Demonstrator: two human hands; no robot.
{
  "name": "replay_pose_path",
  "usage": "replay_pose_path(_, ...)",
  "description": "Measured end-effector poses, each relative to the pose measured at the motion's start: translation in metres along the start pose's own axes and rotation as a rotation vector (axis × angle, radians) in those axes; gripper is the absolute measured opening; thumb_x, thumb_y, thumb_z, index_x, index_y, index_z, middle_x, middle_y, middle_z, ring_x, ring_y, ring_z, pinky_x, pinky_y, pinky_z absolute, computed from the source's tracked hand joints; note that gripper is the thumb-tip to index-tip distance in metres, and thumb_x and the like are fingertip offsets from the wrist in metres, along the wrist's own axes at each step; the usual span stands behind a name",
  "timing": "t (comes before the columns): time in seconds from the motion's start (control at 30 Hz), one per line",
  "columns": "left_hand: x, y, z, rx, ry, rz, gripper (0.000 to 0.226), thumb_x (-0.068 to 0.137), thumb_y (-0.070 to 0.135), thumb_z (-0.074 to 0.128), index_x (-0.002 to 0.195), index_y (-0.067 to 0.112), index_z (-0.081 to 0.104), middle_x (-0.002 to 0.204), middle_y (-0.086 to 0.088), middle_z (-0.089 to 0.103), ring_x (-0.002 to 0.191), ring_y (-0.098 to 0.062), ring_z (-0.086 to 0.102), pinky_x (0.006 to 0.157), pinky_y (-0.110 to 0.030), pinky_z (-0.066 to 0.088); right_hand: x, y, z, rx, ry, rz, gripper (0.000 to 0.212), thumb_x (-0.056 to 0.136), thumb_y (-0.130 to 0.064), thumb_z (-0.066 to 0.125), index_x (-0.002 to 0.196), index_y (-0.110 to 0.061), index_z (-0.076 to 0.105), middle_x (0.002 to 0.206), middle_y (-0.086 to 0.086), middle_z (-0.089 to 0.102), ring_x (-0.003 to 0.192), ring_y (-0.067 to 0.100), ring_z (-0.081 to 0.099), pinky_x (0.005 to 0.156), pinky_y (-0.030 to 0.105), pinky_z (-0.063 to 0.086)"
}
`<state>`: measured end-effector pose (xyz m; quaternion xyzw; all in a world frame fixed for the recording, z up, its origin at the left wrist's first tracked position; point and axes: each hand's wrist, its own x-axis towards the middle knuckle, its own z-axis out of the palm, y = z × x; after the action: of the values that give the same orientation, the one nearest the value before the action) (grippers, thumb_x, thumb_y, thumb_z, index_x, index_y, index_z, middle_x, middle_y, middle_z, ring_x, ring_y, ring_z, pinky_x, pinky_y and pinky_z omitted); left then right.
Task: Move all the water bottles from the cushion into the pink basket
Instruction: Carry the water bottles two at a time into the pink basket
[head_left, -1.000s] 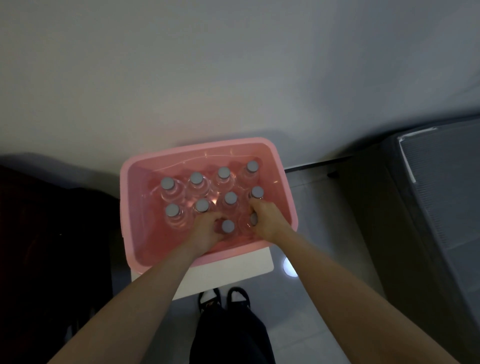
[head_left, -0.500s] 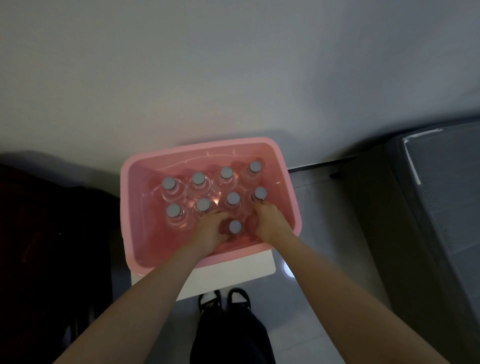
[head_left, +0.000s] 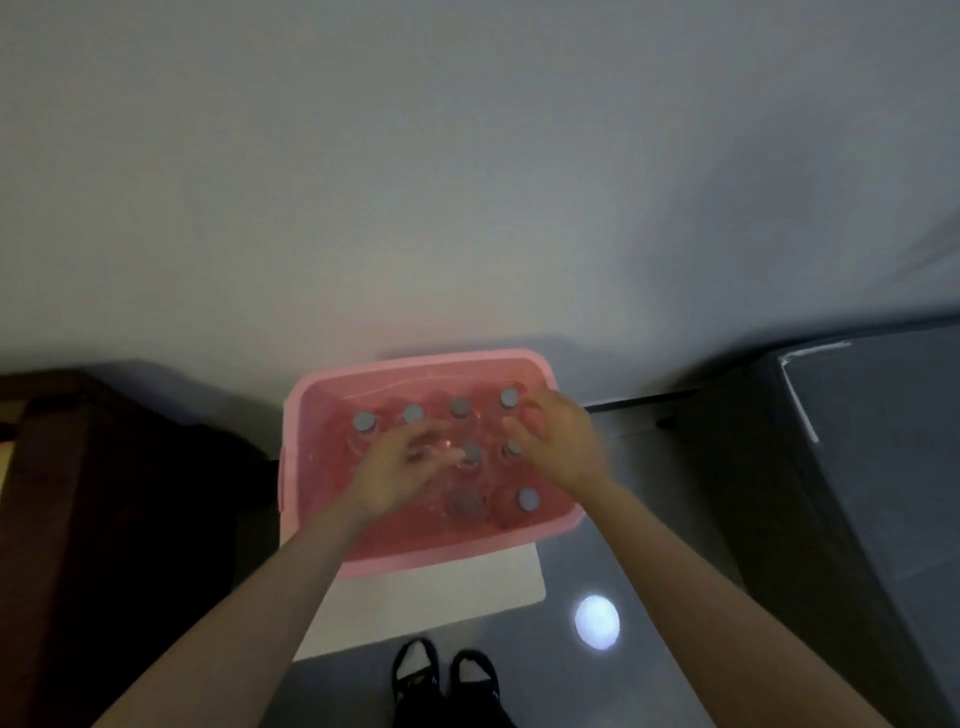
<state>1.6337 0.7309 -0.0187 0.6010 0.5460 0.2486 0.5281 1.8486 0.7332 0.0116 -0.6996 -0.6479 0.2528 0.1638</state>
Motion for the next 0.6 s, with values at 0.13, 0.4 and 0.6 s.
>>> replay_pose_path(0.13,-0.029,0.072,-0.062,-0.155,0.391,0.11,0.025,0.094,0.024,0.056,0.115,0.016,0.067,0.113,0.007,0.069,0.105,0.004,0.06,0.091,-0.008,0.043,0.002,-0.062,-0.059,0.067,0.17,-0.2,0.035,0.093,-0.036,0.056,0.121,-0.015,0.06,0.127,0.003,0.06,0.123,0.02,0.049,0.099,0.033,0.04)
replay_pose_path(0.4,-0.193,0.17,-0.14,-0.033,0.878,0.294,0.035,0.098,0.028,0.048,0.129,0.014,0.058,0.13,0.005,0.059,0.121,0.0,0.05,0.094,0.0,0.034,-0.057,-0.18,-0.154,0.003,0.281,-0.665,0.046,0.096,-0.045,0.046,0.133,-0.02,0.053,0.15,0.006,0.041,0.144,0.022,0.024,0.117,0.046,0.023)
replay_pose_path(0.6,-0.372,0.172,-0.133,0.099,1.172,0.261,0.038,0.097,0.043,0.046,0.133,0.034,0.052,0.131,0.023,0.054,0.122,0.015,0.043,0.1,-0.014,0.033,-0.141,-0.239,-0.159,0.07,0.24,-0.92,0.046,0.095,-0.043,0.049,0.133,-0.019,0.053,0.149,0.007,0.042,0.143,0.023,0.026,0.118,0.042,0.022)
